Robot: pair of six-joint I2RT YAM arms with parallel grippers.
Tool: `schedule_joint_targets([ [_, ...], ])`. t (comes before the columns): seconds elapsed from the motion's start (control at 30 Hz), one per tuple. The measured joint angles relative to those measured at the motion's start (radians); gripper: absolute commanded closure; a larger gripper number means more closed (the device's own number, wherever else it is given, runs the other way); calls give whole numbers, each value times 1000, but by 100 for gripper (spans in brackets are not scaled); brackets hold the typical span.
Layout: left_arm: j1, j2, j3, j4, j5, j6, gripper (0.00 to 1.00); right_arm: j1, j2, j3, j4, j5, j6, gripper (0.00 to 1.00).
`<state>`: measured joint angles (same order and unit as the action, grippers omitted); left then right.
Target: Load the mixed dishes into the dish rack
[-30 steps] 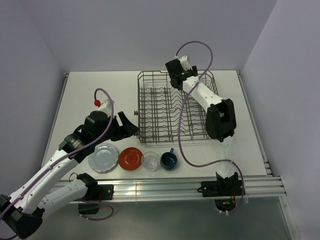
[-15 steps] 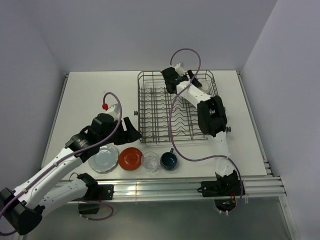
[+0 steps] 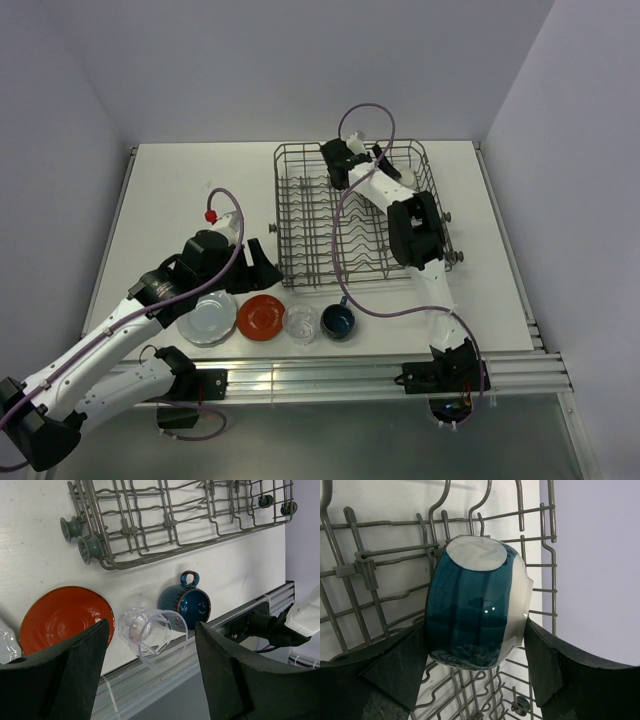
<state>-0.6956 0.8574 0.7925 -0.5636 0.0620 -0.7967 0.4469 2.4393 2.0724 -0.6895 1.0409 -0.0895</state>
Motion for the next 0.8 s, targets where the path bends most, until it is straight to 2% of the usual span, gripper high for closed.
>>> schedule_joint_targets([
  [0.1, -2, -3, 10, -12, -8, 0, 24, 2, -2, 12, -14, -17, 25, 9],
  [0.13, -3, -4, 14, -17, -9, 0, 24, 3, -3, 13, -19, -29, 32, 1],
  [0.5, -6, -23, 55, -72, -36, 11, 23, 43, -28, 29, -100, -96, 119, 0],
  [0.63, -13, -22, 83, -97, -34, 21, 26, 99, -176, -74, -177, -115, 267, 0],
  [0.8, -103, -9, 112, -117, -51, 18, 27, 262, -554, -370, -258, -196, 527, 5],
])
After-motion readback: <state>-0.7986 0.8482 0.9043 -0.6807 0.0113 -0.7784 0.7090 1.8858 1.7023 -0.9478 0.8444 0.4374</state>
